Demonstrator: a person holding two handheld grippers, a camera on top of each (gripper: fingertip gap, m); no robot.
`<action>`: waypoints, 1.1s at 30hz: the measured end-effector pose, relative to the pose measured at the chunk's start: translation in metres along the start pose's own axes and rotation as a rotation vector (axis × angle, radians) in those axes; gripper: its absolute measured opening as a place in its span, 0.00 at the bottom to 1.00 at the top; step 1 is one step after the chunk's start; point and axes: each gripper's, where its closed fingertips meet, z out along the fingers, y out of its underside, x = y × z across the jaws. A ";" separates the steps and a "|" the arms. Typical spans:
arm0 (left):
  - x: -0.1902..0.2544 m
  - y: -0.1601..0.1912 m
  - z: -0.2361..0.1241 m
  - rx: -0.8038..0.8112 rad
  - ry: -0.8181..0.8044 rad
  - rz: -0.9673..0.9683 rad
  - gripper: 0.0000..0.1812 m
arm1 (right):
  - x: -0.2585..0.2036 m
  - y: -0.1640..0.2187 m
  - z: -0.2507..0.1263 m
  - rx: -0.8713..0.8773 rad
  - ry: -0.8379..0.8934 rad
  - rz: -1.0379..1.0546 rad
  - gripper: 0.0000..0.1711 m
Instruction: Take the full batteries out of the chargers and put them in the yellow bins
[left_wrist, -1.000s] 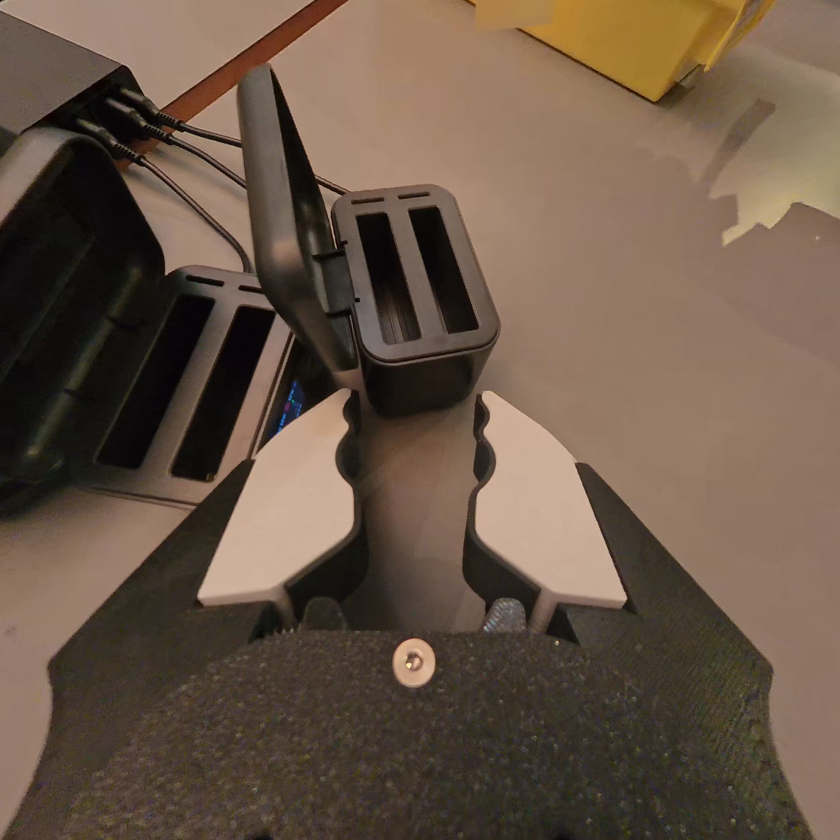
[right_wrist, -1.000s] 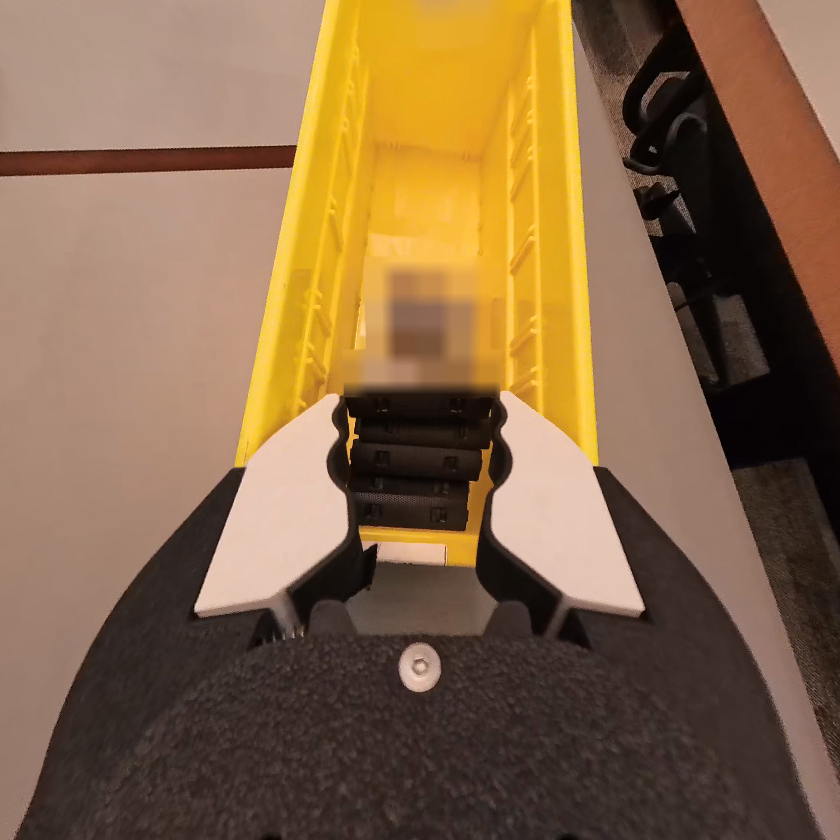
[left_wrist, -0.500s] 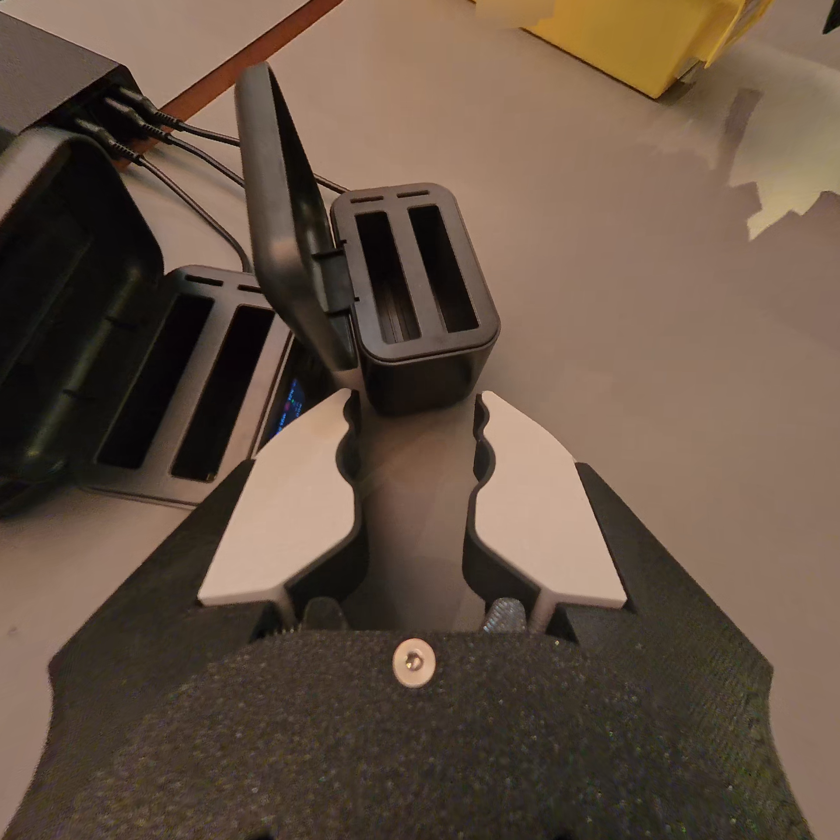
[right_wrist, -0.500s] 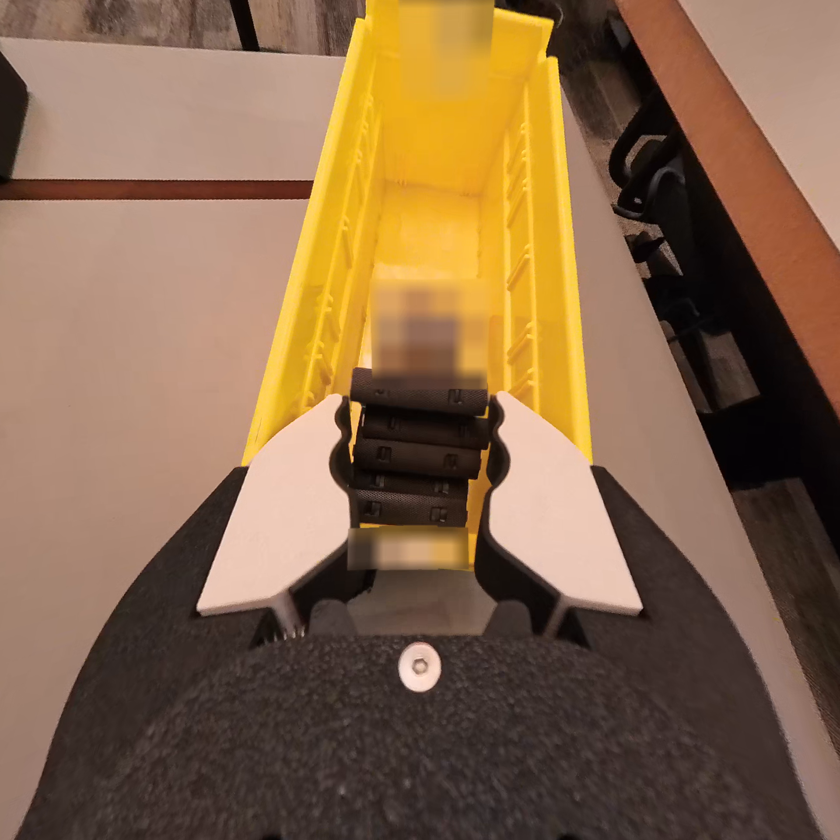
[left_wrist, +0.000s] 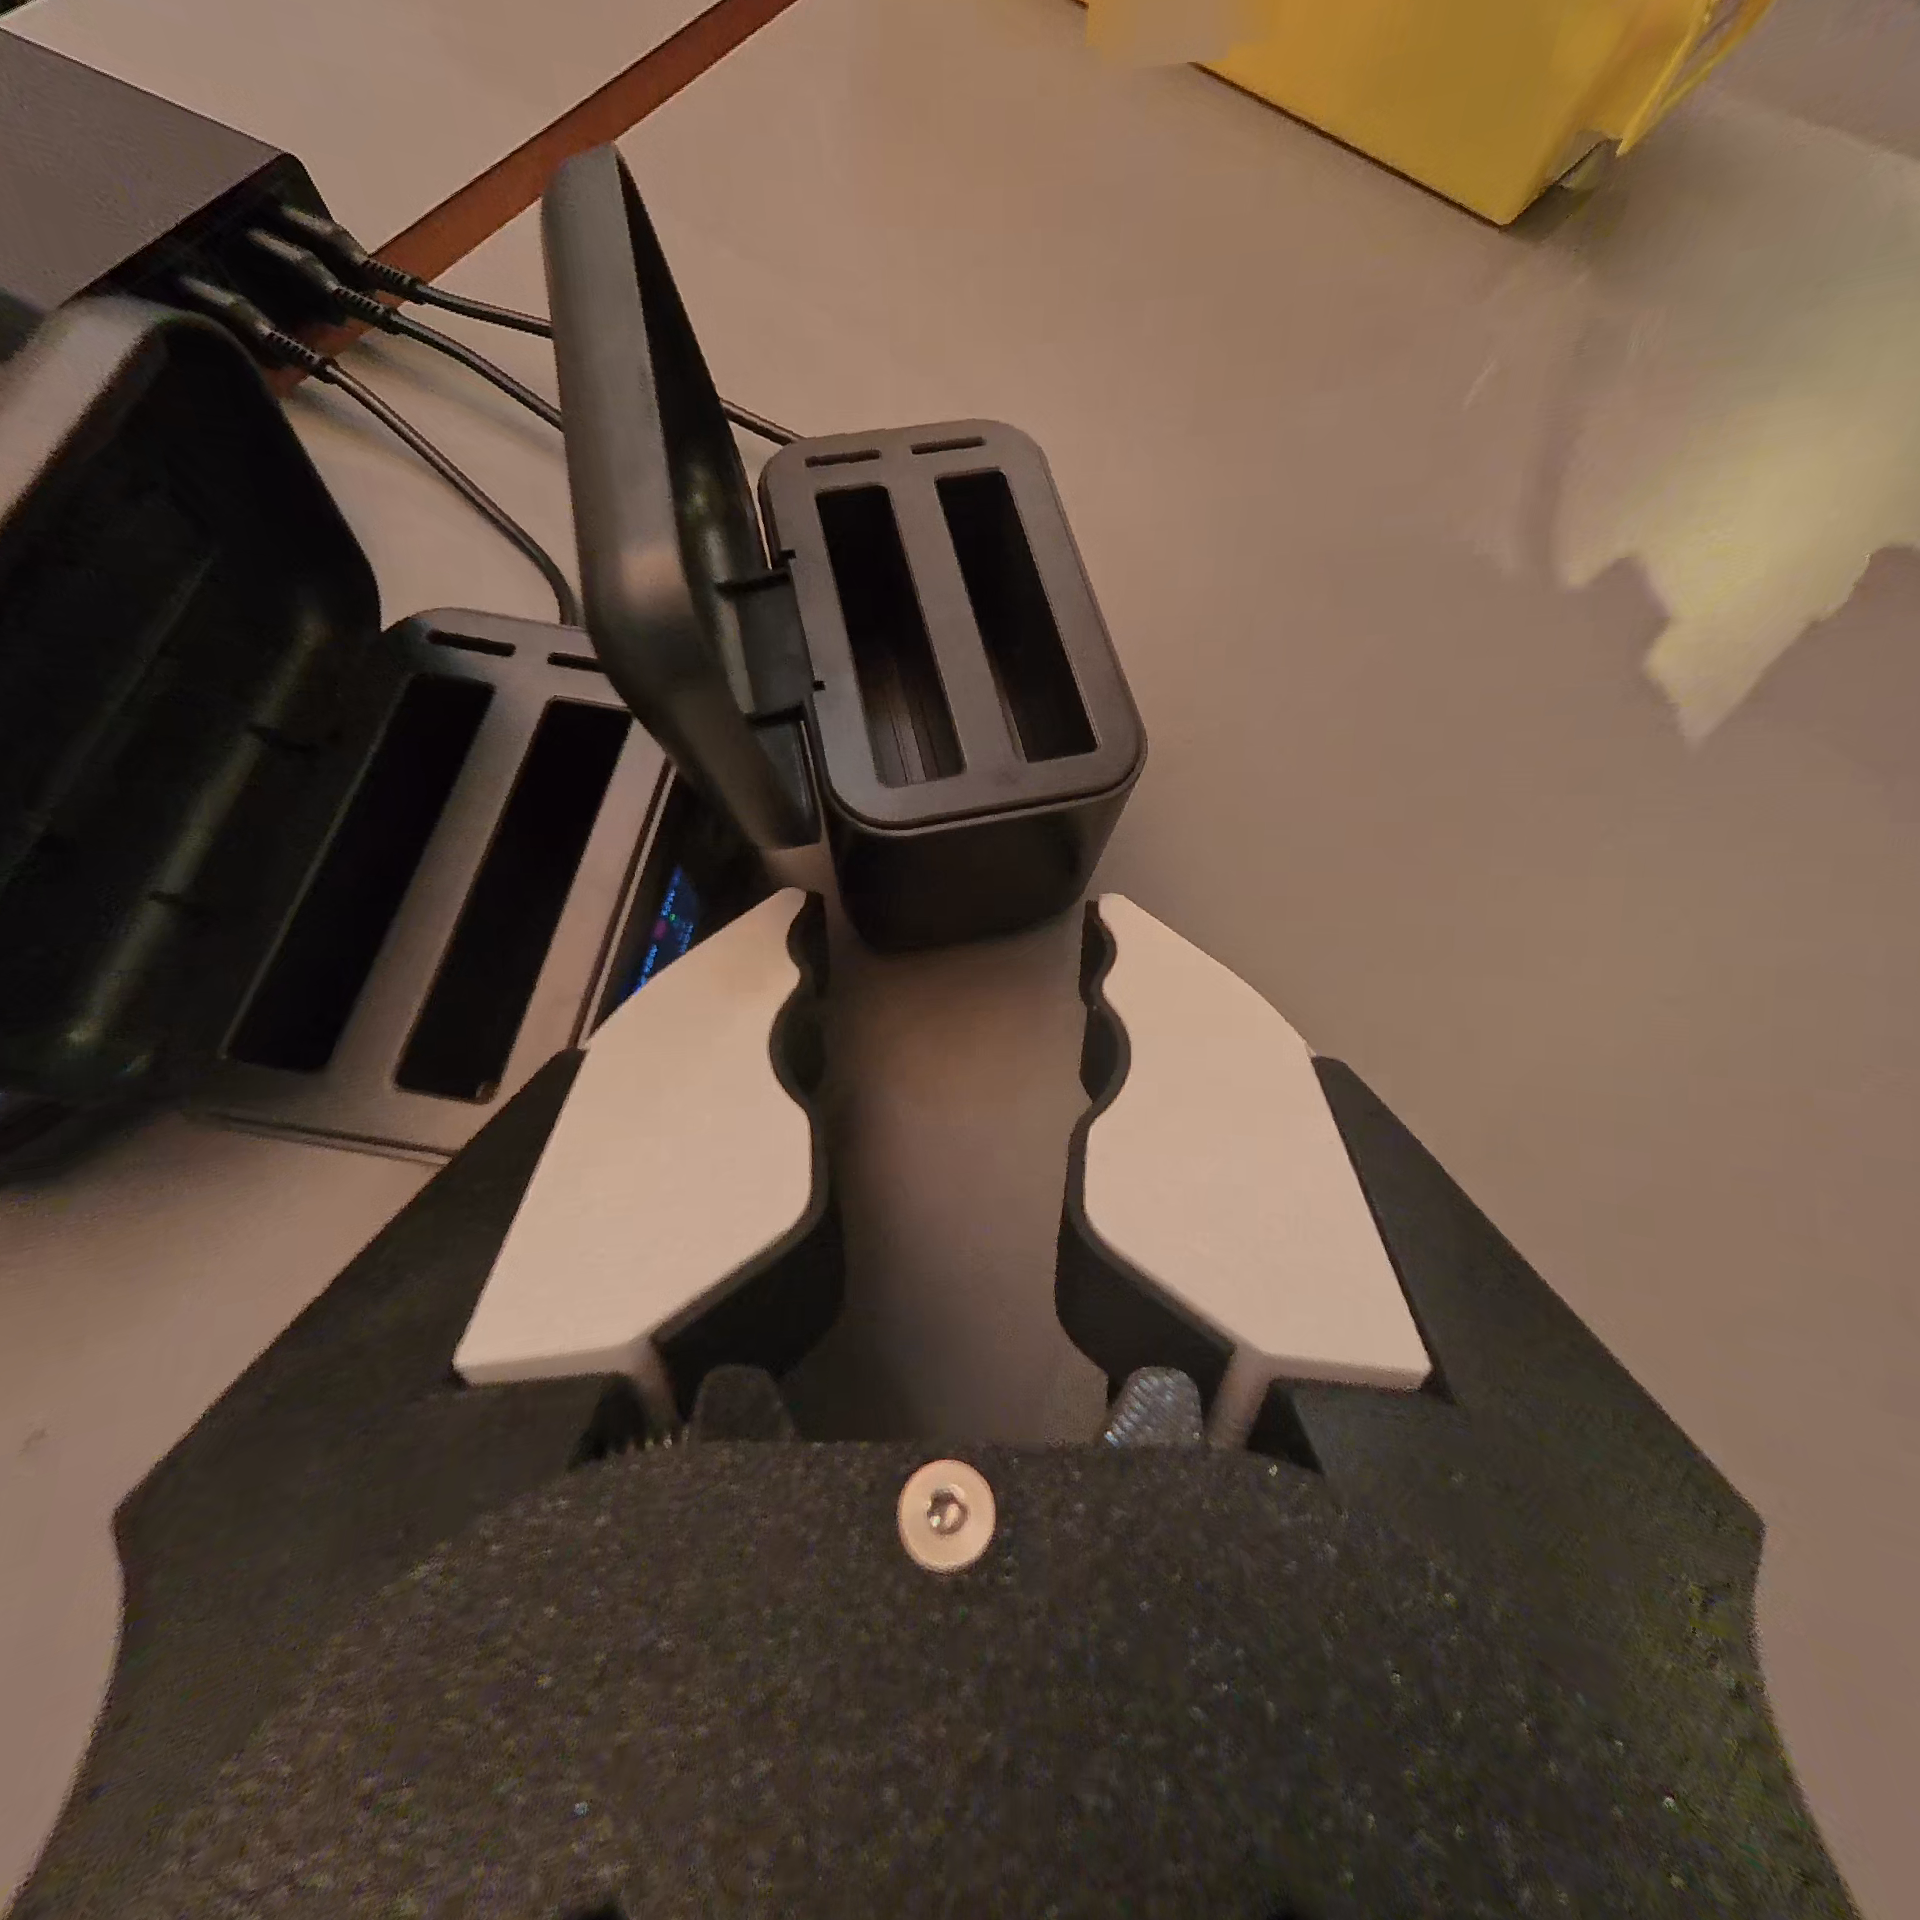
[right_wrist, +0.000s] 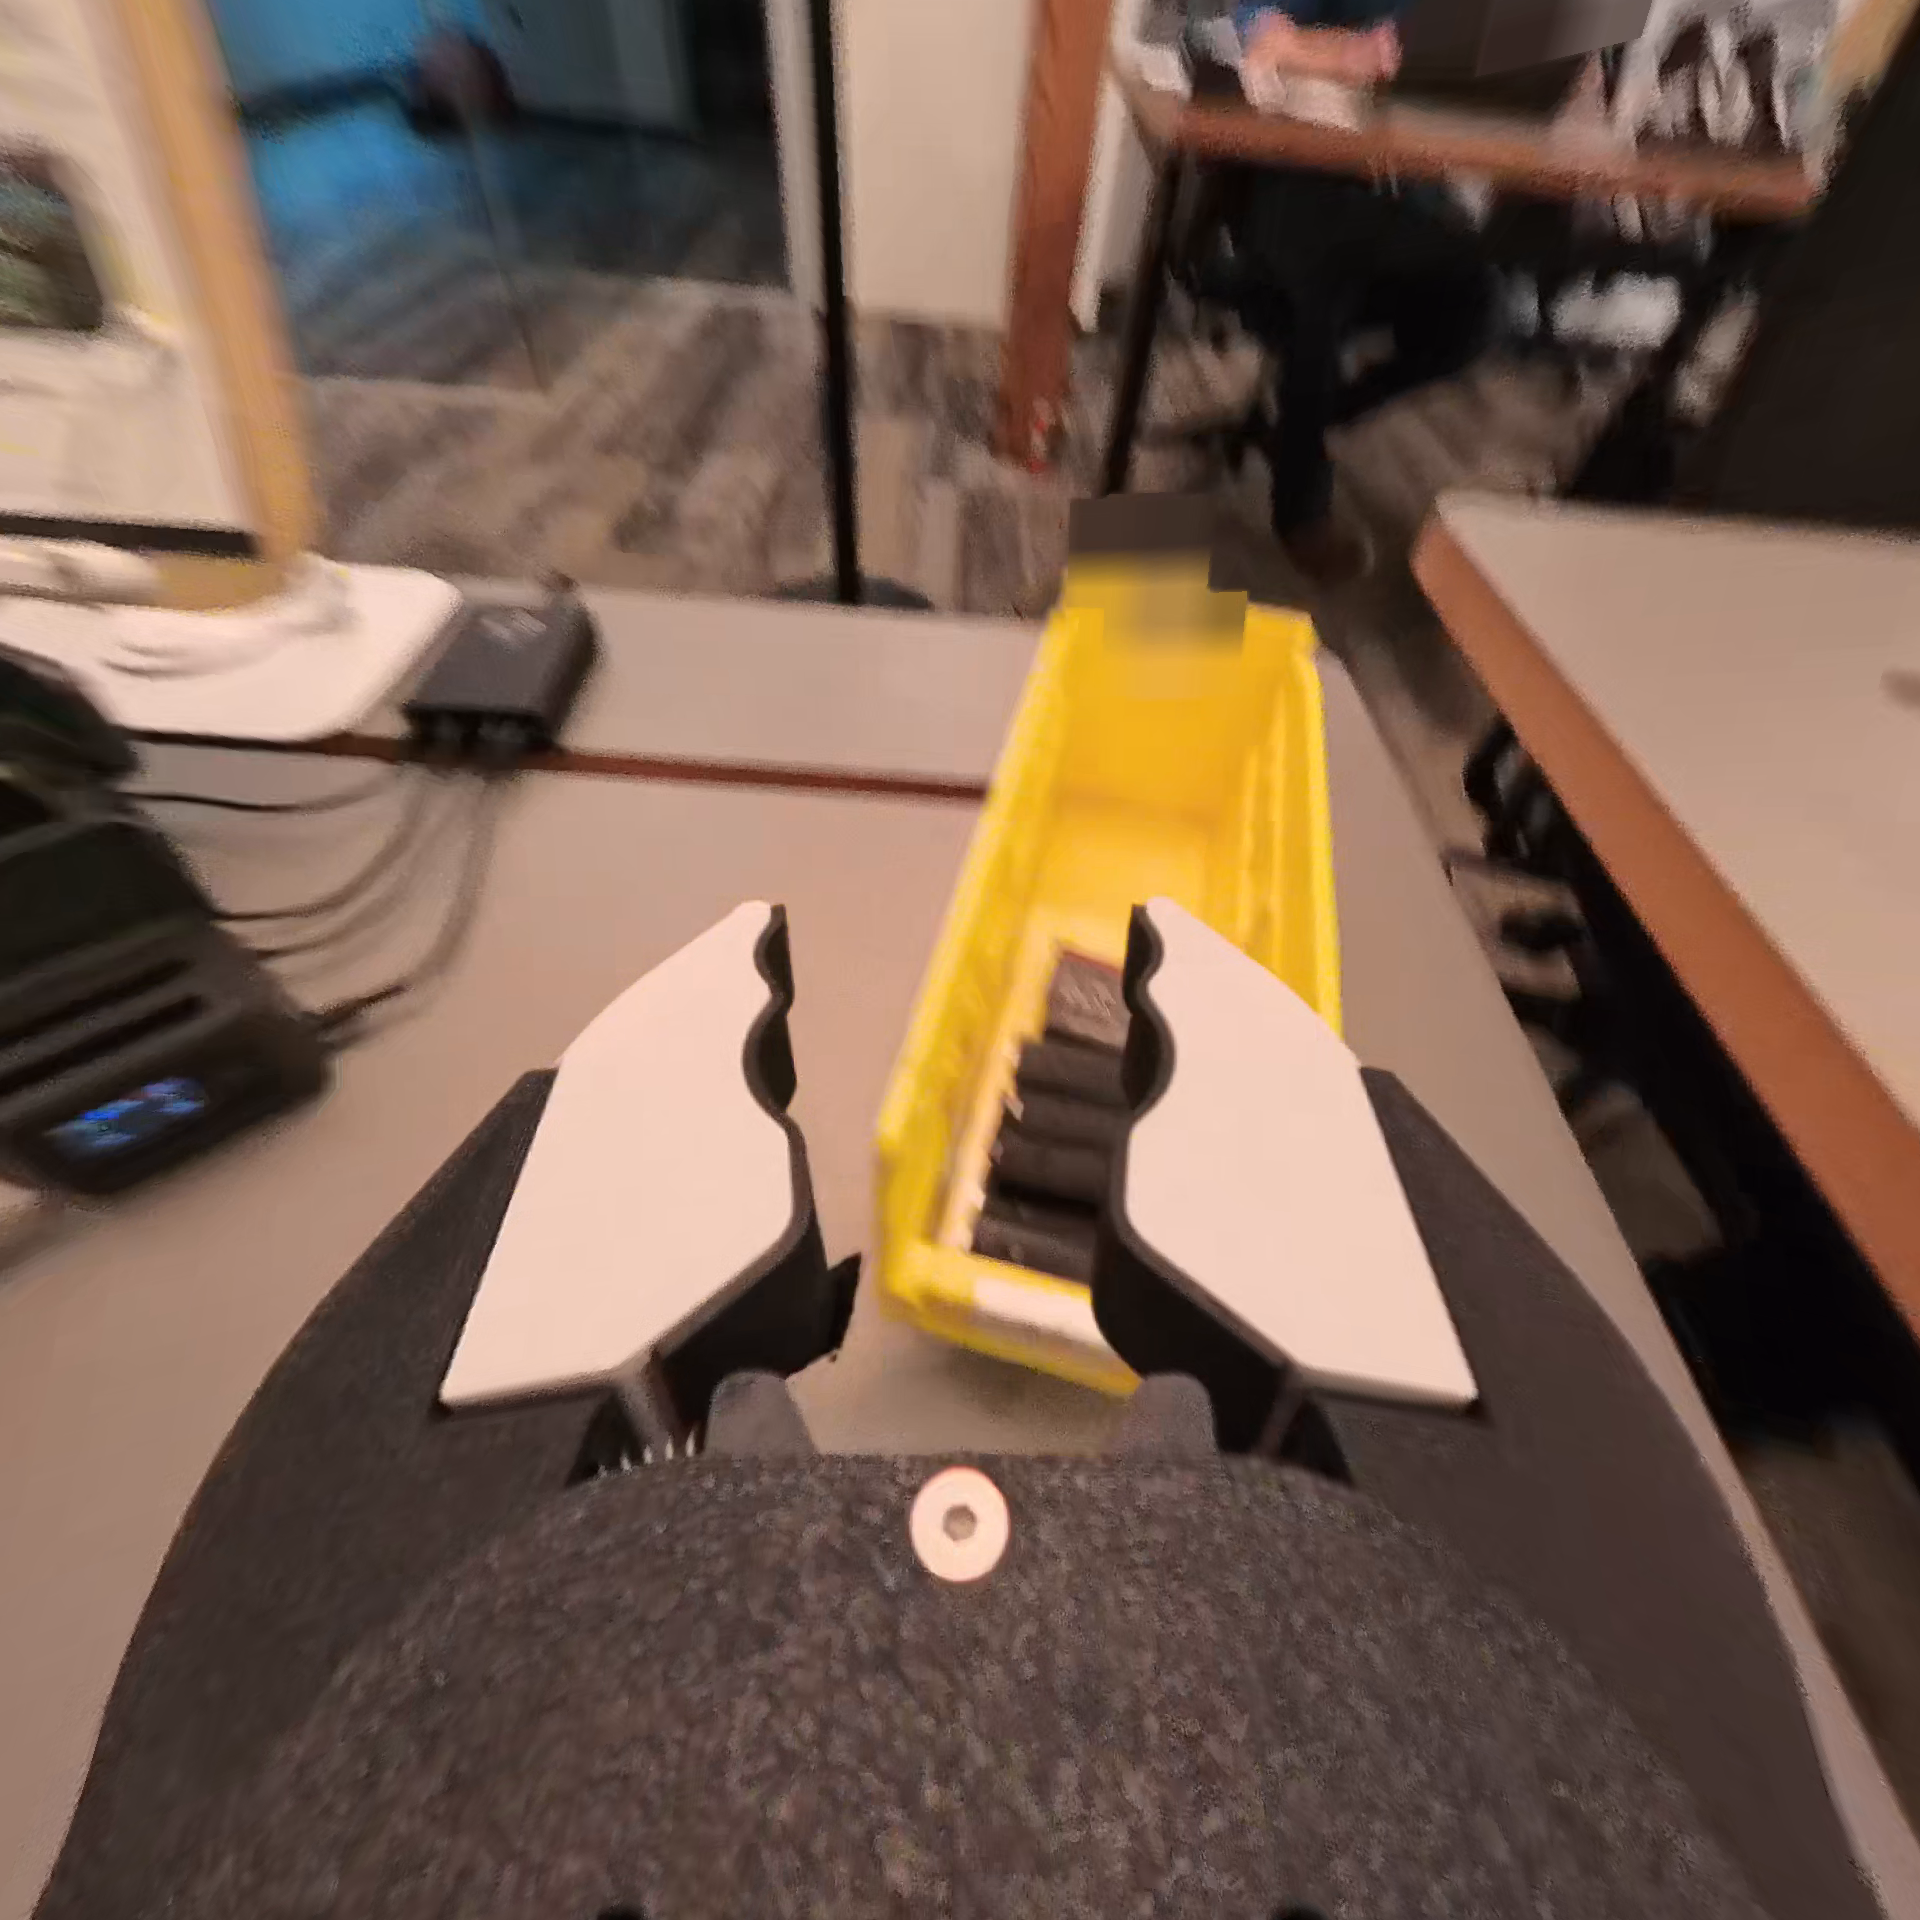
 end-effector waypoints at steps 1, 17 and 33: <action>0.000 0.000 0.000 0.001 -0.002 0.000 0.26 | -0.020 -0.015 -0.003 0.052 -0.073 -0.043 0.35; -0.008 0.030 -0.053 -0.225 0.128 0.063 0.25 | -0.265 0.109 0.088 -0.389 -0.656 -0.298 0.54; -0.045 0.003 -0.025 -0.058 -0.087 -0.003 0.33 | -0.164 0.099 0.129 -0.362 -0.181 -0.171 0.44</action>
